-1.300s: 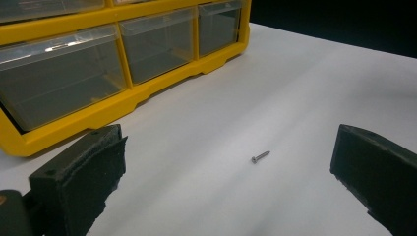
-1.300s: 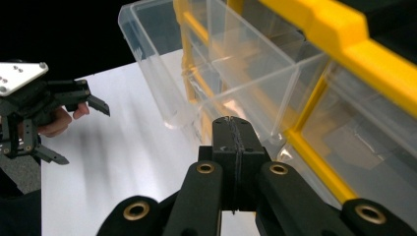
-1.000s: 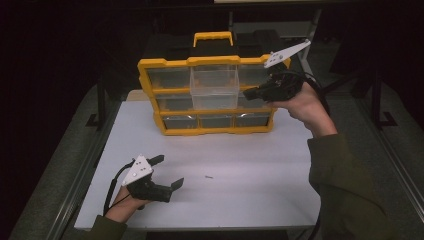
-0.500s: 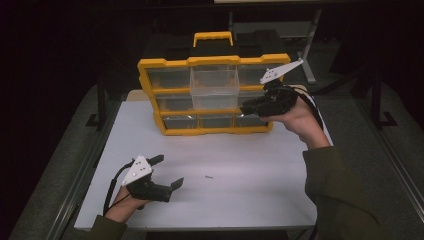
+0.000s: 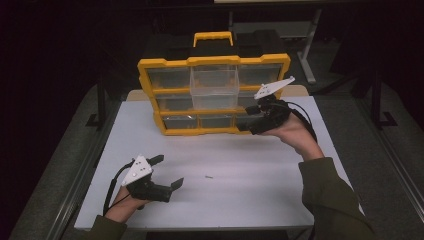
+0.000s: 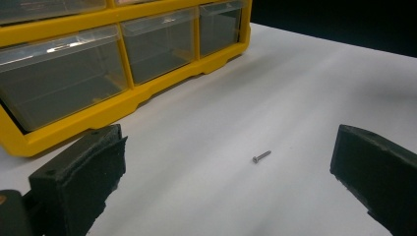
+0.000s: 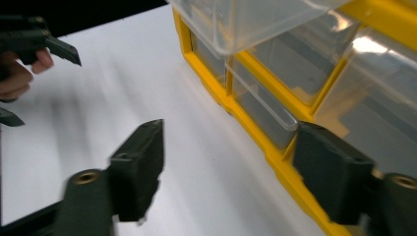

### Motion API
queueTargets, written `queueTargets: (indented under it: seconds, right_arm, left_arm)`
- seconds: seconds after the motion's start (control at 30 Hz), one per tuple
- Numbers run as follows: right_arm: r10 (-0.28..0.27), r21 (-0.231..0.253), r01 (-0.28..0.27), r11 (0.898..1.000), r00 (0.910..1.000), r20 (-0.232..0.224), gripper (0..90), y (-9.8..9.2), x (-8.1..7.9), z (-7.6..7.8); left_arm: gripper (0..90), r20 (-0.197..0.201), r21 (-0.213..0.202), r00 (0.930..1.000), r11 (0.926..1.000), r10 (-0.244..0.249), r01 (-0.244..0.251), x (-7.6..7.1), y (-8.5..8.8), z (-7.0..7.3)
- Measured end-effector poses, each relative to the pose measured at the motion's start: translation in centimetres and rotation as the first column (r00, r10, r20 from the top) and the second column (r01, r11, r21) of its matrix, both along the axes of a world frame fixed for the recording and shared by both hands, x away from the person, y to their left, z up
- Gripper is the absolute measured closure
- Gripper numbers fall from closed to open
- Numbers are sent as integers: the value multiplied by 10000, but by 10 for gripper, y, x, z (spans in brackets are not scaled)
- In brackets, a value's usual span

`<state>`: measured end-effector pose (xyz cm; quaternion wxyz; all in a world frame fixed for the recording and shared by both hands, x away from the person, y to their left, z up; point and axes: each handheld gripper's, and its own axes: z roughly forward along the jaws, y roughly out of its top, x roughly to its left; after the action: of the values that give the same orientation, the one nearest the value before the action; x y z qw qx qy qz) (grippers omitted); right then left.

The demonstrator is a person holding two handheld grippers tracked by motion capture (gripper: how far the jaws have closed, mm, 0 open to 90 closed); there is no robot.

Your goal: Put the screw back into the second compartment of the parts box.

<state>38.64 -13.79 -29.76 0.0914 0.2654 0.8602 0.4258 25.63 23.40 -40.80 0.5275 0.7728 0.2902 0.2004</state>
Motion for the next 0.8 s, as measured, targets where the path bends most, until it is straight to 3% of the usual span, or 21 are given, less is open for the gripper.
queueTargets:
  seconds: [0.13, 0.73, 0.8]
  right_arm:
    - [-4, -49, 4, 10000, 10000, -19, 155, 5, -2, -10]
    - [580, 206, -571, 9982, 9973, -442, 140, 18, -11, -57]
    - [688, 57, -686, 9976, 9965, -478, 140, 20, -12, -61]
  left_arm:
    - [0, -31, -54, 10000, 10000, 42, -43, 0, 0, 0]
    - [0, 3, -101, 10000, 9999, 97, -97, 0, 1, -2]
    - [0, 9, -114, 10000, 9999, 98, -97, 0, 1, -1]
